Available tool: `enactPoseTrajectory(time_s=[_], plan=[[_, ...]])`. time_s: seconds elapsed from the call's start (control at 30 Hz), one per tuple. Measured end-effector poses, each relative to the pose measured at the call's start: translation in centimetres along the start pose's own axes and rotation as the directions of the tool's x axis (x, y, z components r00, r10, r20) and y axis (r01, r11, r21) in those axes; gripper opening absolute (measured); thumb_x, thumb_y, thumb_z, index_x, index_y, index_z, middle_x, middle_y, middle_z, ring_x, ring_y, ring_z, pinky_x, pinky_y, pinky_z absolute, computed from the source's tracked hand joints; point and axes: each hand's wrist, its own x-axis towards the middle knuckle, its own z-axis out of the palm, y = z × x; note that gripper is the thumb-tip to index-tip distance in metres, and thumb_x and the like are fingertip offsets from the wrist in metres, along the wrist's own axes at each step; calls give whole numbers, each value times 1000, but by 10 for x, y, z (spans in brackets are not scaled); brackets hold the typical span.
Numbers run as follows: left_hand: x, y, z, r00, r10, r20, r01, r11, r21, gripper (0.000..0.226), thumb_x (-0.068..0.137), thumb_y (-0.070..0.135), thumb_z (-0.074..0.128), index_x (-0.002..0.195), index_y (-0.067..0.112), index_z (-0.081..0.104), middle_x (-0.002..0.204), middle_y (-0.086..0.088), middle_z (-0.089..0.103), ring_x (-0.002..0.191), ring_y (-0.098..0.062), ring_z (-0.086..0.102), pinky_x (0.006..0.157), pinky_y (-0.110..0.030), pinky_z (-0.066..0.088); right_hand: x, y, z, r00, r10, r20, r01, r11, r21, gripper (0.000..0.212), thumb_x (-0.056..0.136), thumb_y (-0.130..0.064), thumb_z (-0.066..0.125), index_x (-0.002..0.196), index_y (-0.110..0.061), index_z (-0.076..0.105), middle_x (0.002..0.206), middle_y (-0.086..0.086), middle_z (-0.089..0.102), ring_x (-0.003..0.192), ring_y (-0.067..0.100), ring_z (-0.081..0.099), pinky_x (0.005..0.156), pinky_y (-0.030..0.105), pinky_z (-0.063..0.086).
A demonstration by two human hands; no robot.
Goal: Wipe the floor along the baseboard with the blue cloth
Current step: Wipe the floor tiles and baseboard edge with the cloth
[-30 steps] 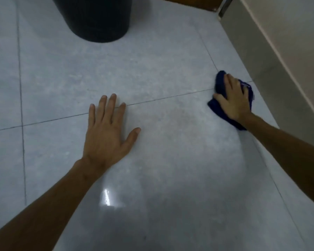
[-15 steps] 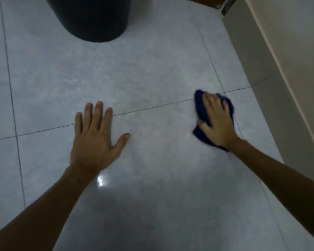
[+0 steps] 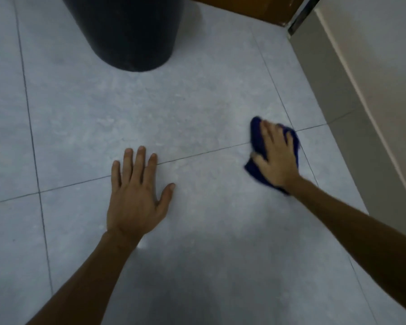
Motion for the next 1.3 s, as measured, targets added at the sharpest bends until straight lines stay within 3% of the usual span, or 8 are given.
enactPoseTrajectory(time_s=[0.13, 0.27, 0.43, 0.63, 0.83, 0.93, 1.17, 1.3], plan=[[-3, -1, 3, 1000, 14, -27, -14, 1000, 4, 77, 101, 59, 30, 156, 6, 33, 167, -19, 23, 157, -38, 12, 126, -58, 13, 106, -34, -15, 969, 242, -39, -241, 970, 19, 85, 85, -57, 28, 157, -12, 26, 157, 12, 34, 140, 35, 35, 116, 58, 21], [0, -4, 2, 1000, 3, -19, -3, 1000, -20, 74, 103, 56, 26, 157, 6, 31, 167, -18, 22, 157, -37, 12, 127, -56, 11, 80, -113, 2, 995, -94, -41, 93, 995, -31, 86, 85, -58, 31, 156, -10, 32, 157, 13, 37, 139, 36, 38, 114, 56, 24], [-2, -3, 2, 999, 13, -39, -14, 999, -29, 74, 103, 55, 27, 156, 4, 33, 166, -20, 24, 156, -39, 13, 127, -56, 9, -87, -52, 12, 926, -371, 68, 371, 929, 14, 80, 87, -51, 47, 157, -14, 32, 156, 8, 38, 144, 33, 35, 119, 57, 19], [-1, -2, 1, 1000, 4, -24, -5, 999, -45, 72, 102, 53, 23, 157, 6, 30, 167, -18, 21, 157, -38, 10, 127, -57, 8, 66, -61, -11, 976, 214, -40, -214, 977, 8, 86, 83, -58, 21, 154, -12, 32, 154, 11, 38, 134, 34, 41, 111, 52, 28], [-2, -3, 2, 999, 17, -31, -19, 996, -84, 70, 102, 48, 23, 156, 3, 31, 166, -19, 23, 156, -39, 12, 127, -57, 7, -79, -134, 25, 941, -336, -43, 338, 940, 49, 80, 87, -54, 41, 155, -12, 36, 157, 10, 38, 142, 34, 37, 119, 59, 18], [-4, -2, 1, 999, 25, -25, -26, 998, -63, 73, 102, 51, 23, 157, 2, 29, 166, -19, 24, 156, -39, 11, 127, -57, 4, -174, -103, 27, 945, -326, 2, 324, 938, 126, 78, 84, -46, 49, 153, -10, 37, 151, 9, 41, 135, 31, 41, 115, 61, 24], [-18, 2, -4, 988, 129, -89, -131, 991, -21, 69, 105, 48, 24, 154, 1, 35, 162, -21, 33, 154, -38, 23, 127, -57, 8, -33, -108, 16, 998, 2, -70, 2, 998, 55, 80, 88, -55, 33, 152, -7, 37, 153, 13, 43, 139, 37, 39, 118, 52, 23], [-39, 3, -8, 983, 158, -93, -164, 985, -51, 66, 106, 46, 27, 154, 1, 35, 163, -21, 31, 154, -38, 22, 127, -57, 10, -141, -124, 34, 976, -211, -61, 215, 974, 65, 79, 90, -51, 42, 156, -6, 33, 162, 11, 33, 153, 34, 22, 124, 57, 11]])
